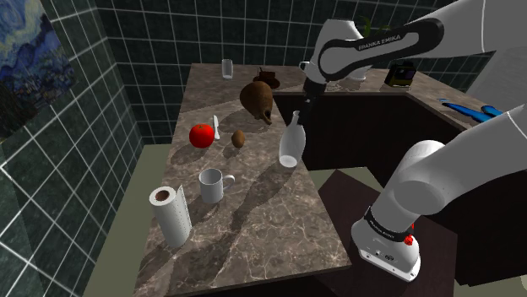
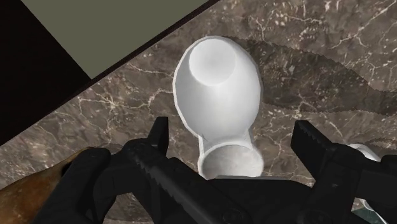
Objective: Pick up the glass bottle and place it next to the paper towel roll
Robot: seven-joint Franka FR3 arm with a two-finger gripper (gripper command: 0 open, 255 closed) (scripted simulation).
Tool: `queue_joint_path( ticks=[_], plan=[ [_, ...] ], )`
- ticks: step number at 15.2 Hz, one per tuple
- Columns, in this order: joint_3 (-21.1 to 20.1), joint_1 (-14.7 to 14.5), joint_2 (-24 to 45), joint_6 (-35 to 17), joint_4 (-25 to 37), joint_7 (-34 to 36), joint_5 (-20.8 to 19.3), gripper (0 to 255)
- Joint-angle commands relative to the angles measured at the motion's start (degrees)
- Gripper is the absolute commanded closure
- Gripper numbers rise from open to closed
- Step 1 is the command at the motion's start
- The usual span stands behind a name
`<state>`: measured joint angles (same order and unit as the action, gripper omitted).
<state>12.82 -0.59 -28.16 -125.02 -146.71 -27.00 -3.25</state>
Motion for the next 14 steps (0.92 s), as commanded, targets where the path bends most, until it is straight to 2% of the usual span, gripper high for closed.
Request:
queue_joint_path(
  ticks=[1,3,10,11,14],
  plan=[
    [0.12,-0.11,0.81,-1.64,-0.77,-0.08,0.08,0],
    [0.24,-0.18,1.55,-3.06,-1.46,-0.16,0.16,0],
    [0.24,-0.18,1.54,-3.04,-1.46,-0.15,0.16,0],
    [0.24,-0.18,1.54,-3.04,-1.46,-0.15,0.16,255],
    [0.24,-0.18,1.54,-3.04,-1.46,-0.15,0.16,255]
  ],
)
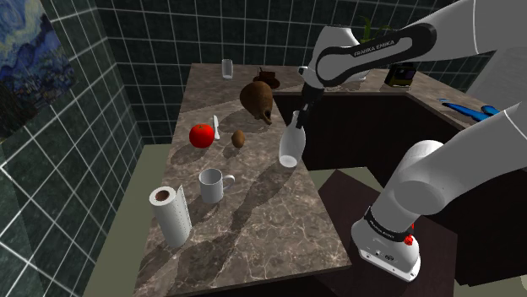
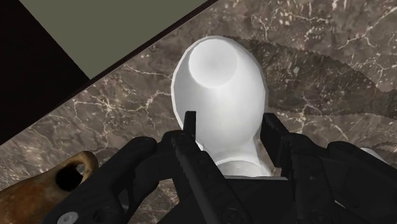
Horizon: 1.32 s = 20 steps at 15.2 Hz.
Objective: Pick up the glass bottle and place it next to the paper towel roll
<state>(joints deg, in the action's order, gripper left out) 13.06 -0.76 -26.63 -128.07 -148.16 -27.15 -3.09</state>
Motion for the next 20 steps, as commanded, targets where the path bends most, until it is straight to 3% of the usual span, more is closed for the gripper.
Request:
queue_joint_path(
  ticks=[1,6,20],
  plan=[
    [0.0,0.0,0.01,0.0,-0.01,0.0,0.0,255],
    [0.0,0.0,0.02,-0.01,-0.01,-0.01,0.0,255],
    [-1.12,0.02,-3.59,11.82,8.24,0.75,0.04,255]
  ],
)
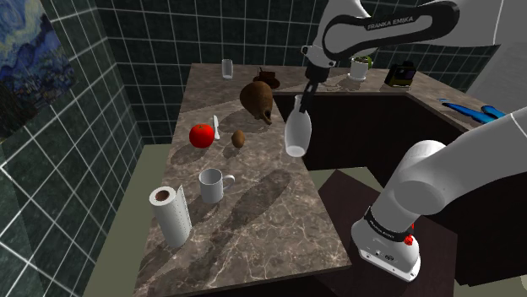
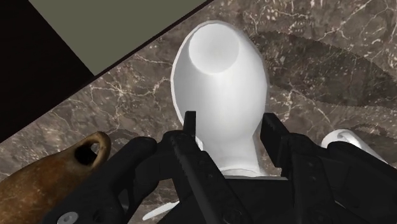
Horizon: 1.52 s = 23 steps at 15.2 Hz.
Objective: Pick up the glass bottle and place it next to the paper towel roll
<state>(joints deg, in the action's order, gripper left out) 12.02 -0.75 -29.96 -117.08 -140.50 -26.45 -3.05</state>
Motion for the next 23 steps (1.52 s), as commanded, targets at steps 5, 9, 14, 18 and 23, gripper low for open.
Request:
queue_joint_path(
  ticks=[5,9,14,18,23],
  plan=[
    [-0.39,-0.07,-0.8,4.81,4.02,0.22,0.11,255],
    [-0.62,-0.15,-0.98,7.93,6.96,0.33,0.23,255],
    [-0.86,-0.27,-0.92,11.75,10.86,0.45,0.39,255],
    [-1.03,-0.38,-0.63,14.77,14.15,0.52,0.53,255],
    [-1.19,-0.53,-0.01,18.5,18.52,0.58,0.72,255]
  ],
)
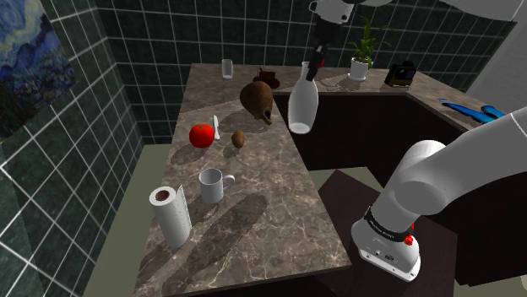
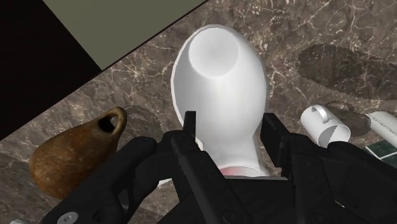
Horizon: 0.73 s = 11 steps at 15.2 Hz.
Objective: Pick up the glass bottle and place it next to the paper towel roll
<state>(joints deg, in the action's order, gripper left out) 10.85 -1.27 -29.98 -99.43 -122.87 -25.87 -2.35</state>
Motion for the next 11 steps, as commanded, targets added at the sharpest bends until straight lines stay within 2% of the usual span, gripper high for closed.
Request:
queue_joint_path(
  ticks=[1,11],
  plan=[
    [-0.06,-0.04,0.18,1.6,1.79,0.01,0.06,255],
    [-0.22,-0.37,2.44,9.06,11.51,0.03,0.5,255]
  ],
)
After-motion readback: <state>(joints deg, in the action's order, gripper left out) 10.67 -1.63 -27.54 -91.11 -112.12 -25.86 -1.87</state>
